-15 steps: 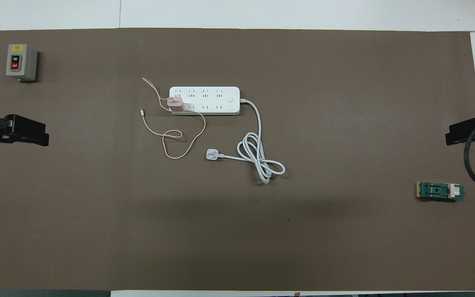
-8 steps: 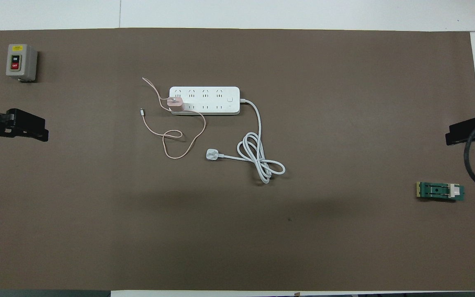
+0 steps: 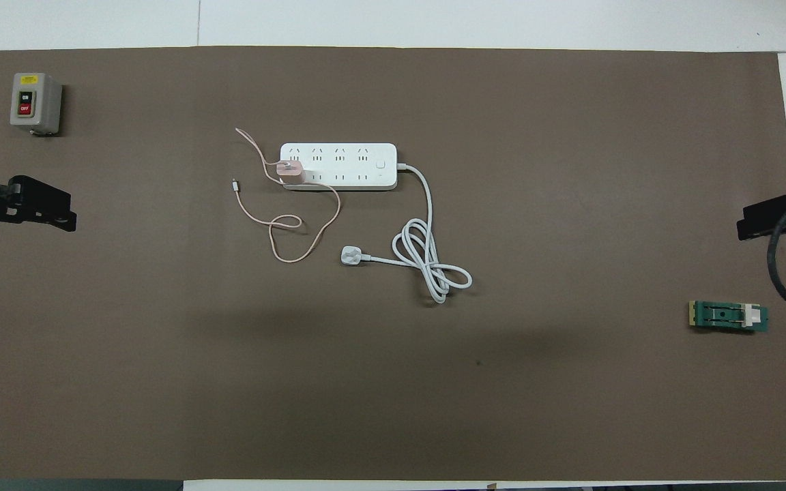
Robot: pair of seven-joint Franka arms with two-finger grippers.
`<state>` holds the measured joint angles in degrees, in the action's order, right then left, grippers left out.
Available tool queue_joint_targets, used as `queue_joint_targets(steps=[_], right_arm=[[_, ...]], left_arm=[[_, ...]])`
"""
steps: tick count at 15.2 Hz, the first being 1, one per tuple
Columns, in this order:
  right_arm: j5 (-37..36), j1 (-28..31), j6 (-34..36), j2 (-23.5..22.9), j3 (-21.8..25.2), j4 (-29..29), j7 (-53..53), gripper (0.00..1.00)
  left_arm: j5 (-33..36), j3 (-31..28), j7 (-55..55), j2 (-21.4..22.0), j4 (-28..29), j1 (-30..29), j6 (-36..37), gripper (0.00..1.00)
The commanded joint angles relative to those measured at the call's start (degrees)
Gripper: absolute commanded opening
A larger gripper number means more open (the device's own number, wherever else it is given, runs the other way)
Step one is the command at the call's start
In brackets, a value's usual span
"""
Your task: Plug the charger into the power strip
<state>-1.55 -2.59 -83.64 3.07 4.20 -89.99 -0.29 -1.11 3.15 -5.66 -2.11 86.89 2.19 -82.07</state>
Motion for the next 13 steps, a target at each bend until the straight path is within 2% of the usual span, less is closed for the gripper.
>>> queue_joint_targets(steps=[1, 13], right_arm=[[0.8, 1.1, 0.7, 0.1, -0.7, 0.1, 0.7, 1.00], [0.7, 1.1, 0.7, 0.1, -0.7, 0.1, 0.7, 1.00]], left_arm=[[0.9, -0.5, 0.4, 0.6, 0.4, 0.5, 0.2, 1.00], [0.9, -0.2, 0.4, 1.0, 0.5, -0.4, -0.3, 1.00]])
